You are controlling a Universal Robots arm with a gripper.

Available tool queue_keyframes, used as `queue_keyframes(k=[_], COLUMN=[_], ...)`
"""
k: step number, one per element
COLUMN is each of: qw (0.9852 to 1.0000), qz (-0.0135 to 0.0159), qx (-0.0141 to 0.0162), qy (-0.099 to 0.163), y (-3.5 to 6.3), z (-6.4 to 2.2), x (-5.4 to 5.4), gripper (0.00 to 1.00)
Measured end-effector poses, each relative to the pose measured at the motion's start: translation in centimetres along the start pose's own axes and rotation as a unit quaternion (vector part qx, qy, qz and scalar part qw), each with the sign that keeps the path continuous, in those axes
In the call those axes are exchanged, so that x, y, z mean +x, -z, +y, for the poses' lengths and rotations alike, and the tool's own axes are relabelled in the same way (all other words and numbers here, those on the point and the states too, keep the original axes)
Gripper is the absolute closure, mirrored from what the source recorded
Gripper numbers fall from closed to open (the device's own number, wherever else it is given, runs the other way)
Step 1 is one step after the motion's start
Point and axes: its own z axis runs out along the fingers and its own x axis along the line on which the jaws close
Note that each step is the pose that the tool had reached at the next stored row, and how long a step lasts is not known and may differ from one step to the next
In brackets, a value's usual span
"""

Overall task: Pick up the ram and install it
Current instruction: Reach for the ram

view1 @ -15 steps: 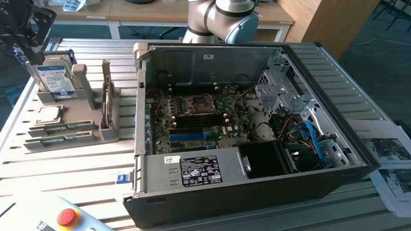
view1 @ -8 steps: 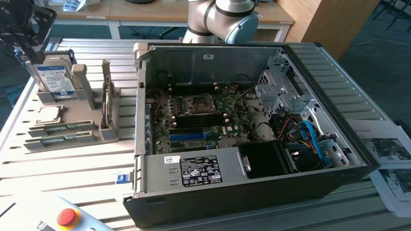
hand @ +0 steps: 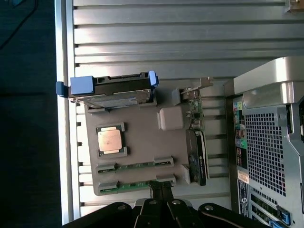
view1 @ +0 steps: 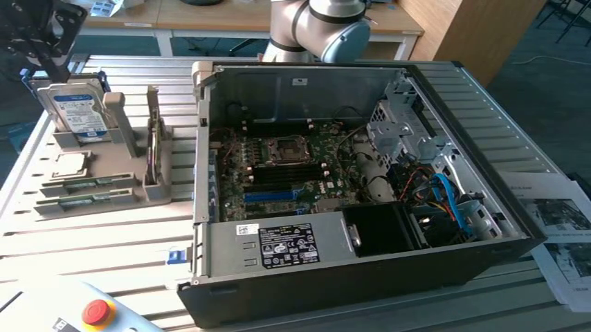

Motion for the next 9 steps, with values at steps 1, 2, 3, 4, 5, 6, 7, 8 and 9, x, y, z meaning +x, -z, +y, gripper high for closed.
queue_keyframes(k=[1,2,3,4,5,6,7,8,9], qw=[1.0,1.0,1.0,1.0,1.0,1.0,1.0,1.0,1.0], qz=[0.0,0.0,0.0,0.0,0.0,0.0,0.0,0.0,0.0], qx=[0.0,0.0,0.0,0.0,0.0,0.0,0.0,0.0,0.0], qy=[0.0,0.0,0.0,0.0,0.0,0.0,0.0,0.0,0.0], y=[-0.03,-0.05,-0.07,-0.1,-0.12,-0.14,-0.15,-0.16,-0.16], z=[0.24,0.46,0.67,0.87,1.07,1.26,1.4,1.41,1.41], x=[0.0,0.0,0.1,0.1,0.1,0.1,0.1,0.1,0.1], gripper=[0.9,0.9,0.9,0.9,0.9,0.9,0.9,0.9,0.9])
